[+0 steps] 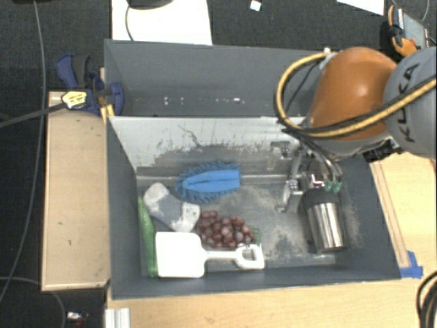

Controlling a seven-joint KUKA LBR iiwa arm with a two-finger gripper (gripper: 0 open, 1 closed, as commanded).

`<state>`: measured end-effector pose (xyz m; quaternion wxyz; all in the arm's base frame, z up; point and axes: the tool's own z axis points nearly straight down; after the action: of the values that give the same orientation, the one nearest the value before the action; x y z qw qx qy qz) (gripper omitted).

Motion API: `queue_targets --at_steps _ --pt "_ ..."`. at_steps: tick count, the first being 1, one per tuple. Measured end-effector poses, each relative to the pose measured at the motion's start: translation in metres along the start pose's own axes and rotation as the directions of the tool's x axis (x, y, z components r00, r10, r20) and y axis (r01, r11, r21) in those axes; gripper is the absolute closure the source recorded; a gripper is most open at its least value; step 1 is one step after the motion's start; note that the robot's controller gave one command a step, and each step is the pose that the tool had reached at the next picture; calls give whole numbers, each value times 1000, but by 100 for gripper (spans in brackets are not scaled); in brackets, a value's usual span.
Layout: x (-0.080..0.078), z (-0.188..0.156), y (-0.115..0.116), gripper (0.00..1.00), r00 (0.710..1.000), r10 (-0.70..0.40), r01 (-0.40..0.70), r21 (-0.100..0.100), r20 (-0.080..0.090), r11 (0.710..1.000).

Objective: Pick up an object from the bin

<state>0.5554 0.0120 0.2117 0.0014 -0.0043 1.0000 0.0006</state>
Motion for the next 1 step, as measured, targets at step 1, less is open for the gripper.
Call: queue_targets --at_steps 1 --pt "0 0 0 0 1000 0 0 0 0 1000"
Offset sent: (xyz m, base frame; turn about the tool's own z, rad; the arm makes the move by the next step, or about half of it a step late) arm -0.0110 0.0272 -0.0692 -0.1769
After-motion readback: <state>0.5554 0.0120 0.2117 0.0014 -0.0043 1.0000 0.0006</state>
